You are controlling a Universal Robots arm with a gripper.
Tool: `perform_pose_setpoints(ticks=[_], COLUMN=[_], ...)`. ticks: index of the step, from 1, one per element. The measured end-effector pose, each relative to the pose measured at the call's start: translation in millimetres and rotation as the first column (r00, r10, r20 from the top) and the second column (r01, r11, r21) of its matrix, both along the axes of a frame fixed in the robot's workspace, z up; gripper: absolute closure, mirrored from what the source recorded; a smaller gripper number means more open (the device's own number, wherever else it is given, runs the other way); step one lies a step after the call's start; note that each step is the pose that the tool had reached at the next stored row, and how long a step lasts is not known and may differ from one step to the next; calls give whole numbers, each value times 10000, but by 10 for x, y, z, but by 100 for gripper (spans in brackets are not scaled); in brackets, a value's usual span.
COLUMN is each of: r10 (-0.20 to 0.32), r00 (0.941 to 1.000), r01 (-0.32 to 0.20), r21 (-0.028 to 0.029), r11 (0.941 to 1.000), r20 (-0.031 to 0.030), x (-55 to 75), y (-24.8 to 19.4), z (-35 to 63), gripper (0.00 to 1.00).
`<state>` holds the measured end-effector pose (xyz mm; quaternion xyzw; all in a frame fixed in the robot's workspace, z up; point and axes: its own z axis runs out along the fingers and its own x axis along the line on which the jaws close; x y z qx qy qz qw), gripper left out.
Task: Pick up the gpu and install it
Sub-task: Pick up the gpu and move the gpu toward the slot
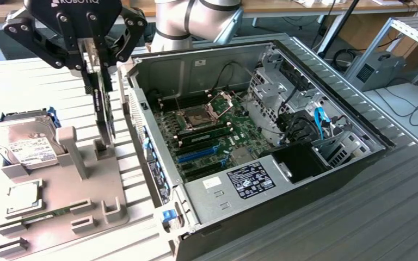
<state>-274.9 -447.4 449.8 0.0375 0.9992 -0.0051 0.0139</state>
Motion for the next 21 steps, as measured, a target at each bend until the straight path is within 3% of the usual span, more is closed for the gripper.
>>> perform_pose_setpoints(ticks=[4,21], r10=[0,1], r00=[10000,10000], r01=[0,-1], r21=[-55,-112], r11=[10000,9999], r20=[0,-1], x=[204,313], y=[0,0], z=[0,0], gripper=[74,74])
